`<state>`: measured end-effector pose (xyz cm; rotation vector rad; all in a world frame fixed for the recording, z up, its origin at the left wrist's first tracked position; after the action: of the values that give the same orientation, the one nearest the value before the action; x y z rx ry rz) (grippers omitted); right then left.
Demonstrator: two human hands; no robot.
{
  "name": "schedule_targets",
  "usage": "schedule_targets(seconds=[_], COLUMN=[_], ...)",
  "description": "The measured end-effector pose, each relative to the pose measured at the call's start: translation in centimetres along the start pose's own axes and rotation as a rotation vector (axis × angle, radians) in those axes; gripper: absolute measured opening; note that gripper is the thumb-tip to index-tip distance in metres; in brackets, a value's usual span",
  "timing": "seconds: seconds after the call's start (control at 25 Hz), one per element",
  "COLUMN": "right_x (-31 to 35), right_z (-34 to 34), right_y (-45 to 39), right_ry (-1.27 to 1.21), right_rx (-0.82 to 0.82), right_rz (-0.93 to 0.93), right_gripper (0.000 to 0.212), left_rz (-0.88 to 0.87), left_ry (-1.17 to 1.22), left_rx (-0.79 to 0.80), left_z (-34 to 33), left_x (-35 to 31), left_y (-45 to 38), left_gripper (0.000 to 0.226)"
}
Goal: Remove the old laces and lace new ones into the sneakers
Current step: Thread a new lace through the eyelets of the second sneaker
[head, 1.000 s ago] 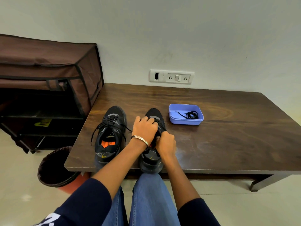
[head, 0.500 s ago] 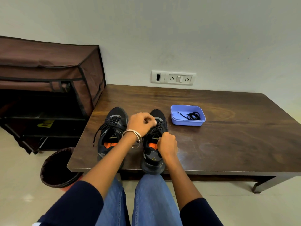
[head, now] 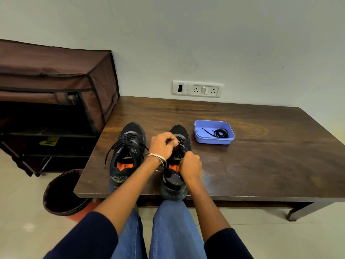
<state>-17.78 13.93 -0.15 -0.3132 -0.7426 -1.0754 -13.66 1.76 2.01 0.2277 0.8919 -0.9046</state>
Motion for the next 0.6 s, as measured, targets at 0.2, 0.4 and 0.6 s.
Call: schedule_targets(seconds=[0.2,0.4,0.6], right_x=[0.1,0.1,-0.1], right_z=[-0.2,0.0,-0.3], right_y=[-0.1,0.0,-0.2], right_ry=[0.006,-0.005,0.027], right_rx=[-0.011,0.012,0.001], right_rz=[-0.019,-0.018,-0.016], right_gripper=[0.016,0.017,0.016], left_rz=[0.197,-0.026,-0.314], left_ry=[0.942,0.005,-0.983], left_rx=[-0.001,0.039,0.136], left_z=[2.0,0.6,-1.5], left_x=[-1.7,-2.1,-2.5], left_y=[-0.2,0.2,1.1], left_gripper=[0.027,0.018,0.023])
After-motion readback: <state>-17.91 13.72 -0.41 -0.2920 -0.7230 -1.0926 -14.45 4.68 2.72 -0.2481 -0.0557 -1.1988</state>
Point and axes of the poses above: each hand's wrist, its own y-axis away from the middle knuckle, its own z-axis out of the back of the hand, x = y × z, the point moved 6 cm from there along -y, towards the middle knuckle, and after that the axes turned 13 degrees about -y, right-handed, at the moved point
